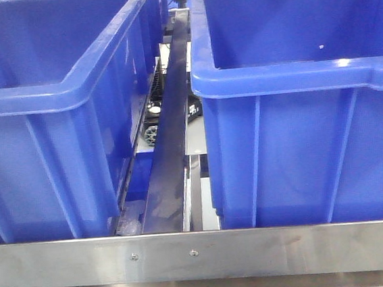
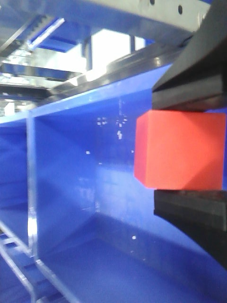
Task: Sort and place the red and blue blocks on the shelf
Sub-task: 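Lower the blue cube and red cube down into separate blue bins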
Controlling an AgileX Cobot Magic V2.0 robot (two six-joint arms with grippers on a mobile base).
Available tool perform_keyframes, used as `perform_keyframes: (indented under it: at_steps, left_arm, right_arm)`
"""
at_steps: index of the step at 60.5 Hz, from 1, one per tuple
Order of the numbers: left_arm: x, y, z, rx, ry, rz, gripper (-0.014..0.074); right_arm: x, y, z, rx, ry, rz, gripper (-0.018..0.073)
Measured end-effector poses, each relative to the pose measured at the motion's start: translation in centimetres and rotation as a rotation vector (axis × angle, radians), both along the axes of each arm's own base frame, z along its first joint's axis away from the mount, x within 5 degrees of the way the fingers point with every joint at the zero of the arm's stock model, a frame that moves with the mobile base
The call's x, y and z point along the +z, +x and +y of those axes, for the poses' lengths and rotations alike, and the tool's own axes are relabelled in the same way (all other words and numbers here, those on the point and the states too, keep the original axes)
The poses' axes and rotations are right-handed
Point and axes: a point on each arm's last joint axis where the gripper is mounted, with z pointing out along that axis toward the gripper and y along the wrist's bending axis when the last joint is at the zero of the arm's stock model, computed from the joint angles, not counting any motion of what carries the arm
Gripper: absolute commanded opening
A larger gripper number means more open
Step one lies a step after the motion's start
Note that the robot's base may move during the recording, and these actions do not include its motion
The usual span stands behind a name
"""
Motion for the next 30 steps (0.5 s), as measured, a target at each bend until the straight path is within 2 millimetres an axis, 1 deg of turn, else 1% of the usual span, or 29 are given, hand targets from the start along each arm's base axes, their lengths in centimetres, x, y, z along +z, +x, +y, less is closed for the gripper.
perform_keyframes:
  at_steps: [8, 15, 23, 30]
  left_arm:
    - [0.3, 1.1, -0.3, -0.007, 0.000, 0.001, 0.0124]
    - [0.2, 1.8, -0.5, -0.014, 0.000, 0.000, 0.0124]
    - [-0.1, 2.5, -0.6, -0.019, 0.002, 0.011, 0.0124]
    - [-0.2, 2.8, -0.7, -0.022, 0.001, 0.007, 0.0124]
  right_arm:
    - [0.9, 1.3, 0.0, 0.002, 0.000, 0.002, 0.0057]
    - [1.3, 2.8, 0.0, 0.003, 0.000, 0.031, 0.0057]
    - [1.2, 4.7, 0.1, 0.003, -0.001, 0.086, 0.0057]
    - [0.8, 5.7, 0.1, 0.004, -0.001, 0.121, 0.0057]
